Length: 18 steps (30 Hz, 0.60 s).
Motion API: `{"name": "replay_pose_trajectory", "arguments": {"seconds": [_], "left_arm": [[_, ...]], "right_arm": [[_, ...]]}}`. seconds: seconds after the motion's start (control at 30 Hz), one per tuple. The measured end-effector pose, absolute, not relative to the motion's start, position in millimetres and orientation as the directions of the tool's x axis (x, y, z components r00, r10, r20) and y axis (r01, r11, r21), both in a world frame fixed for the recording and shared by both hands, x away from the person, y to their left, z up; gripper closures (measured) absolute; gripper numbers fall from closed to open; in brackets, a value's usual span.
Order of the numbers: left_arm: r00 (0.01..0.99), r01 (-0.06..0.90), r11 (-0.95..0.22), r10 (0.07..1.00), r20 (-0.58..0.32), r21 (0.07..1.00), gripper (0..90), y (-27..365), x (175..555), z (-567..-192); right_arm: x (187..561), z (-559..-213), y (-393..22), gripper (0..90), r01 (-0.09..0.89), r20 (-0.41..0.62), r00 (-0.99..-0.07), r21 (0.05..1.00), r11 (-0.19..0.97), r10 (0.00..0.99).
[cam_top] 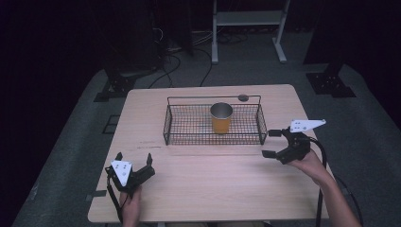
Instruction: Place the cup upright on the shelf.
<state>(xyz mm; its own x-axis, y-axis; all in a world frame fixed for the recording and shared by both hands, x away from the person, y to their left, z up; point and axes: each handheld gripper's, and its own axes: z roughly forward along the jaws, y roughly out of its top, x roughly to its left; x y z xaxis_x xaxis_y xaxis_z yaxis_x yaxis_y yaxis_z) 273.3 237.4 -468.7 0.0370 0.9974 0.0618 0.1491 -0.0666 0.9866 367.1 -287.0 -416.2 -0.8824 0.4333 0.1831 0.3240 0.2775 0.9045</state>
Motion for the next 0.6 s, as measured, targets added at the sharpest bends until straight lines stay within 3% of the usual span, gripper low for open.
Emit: {"name": "replay_pose_trajectory", "arguments": {"seconds": [0.6], "left_arm": [[0.033, 0.150, -0.068, 0.997, 0.064, 0.986, 0.0, 237, 274, -469]], "right_arm": [[342, -434, -287, 0.0, 0.318, 0.177, -0.888, 0.903, 0.289, 0.424]]}}
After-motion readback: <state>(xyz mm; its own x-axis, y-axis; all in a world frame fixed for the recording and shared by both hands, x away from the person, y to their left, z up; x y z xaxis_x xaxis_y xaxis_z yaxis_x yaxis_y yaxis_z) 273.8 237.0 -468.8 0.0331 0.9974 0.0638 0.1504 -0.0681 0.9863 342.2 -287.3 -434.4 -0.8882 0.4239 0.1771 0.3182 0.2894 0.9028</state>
